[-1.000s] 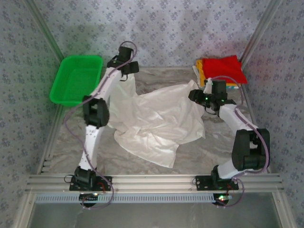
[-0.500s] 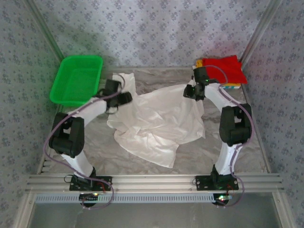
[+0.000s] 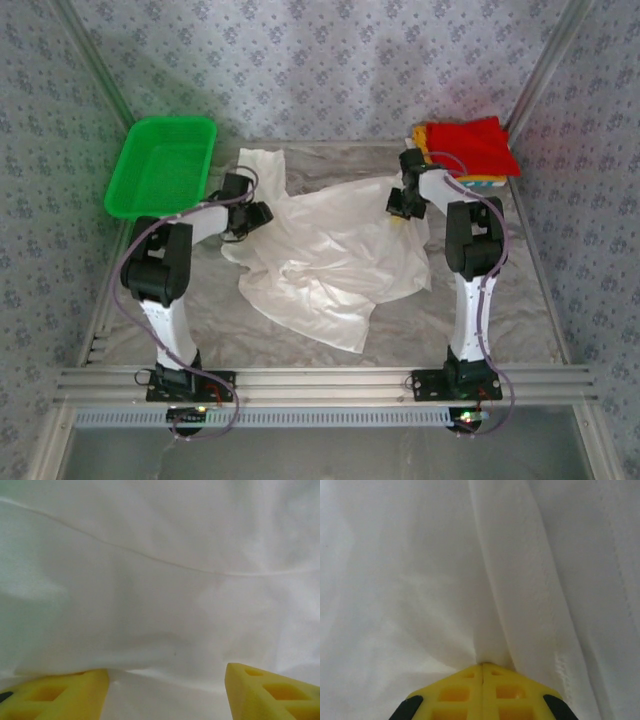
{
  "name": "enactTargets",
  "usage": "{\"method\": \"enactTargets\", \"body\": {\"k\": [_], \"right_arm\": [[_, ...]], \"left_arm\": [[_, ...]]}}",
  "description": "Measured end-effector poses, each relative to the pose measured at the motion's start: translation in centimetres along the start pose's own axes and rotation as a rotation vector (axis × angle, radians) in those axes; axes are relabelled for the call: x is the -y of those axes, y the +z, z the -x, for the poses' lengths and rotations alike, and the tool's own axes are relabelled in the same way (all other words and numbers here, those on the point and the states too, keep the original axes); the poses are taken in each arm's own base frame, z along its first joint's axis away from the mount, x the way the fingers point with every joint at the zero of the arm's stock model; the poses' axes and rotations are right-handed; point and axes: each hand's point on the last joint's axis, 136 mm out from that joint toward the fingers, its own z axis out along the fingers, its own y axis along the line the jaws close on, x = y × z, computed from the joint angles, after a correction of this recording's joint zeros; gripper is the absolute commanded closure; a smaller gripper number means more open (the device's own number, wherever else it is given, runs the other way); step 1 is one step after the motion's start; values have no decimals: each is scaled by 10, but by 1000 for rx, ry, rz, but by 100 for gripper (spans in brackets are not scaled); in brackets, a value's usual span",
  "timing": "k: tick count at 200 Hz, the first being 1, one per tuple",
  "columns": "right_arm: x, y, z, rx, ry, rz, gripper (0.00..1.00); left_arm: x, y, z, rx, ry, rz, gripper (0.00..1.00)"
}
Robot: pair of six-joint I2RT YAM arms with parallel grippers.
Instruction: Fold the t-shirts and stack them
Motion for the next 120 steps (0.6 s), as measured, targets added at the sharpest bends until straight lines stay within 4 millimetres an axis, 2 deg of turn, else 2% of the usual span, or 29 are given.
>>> {"method": "enactTargets", "body": {"k": [37, 51, 68, 93, 108, 120], "right_arm": [[-11, 5, 15, 44, 65, 46, 100], [-19, 10, 24, 52, 82, 71, 100], [-27, 14, 37, 72, 95, 96, 100], [-37, 15, 49, 88, 101, 129, 100], [-41, 13, 49, 89, 97, 139, 100], [-45, 7, 49, 92, 92, 154, 100]], "left_arm": [[32, 43, 79, 47, 84, -20, 33], [45, 56, 100, 59, 124, -28, 33], [58, 60, 119, 72, 169, -33, 29], [73, 41, 134, 78, 224, -44, 24], [83, 17, 140, 96, 252, -61, 24], [87, -6, 137, 101, 262, -76, 23]]}}
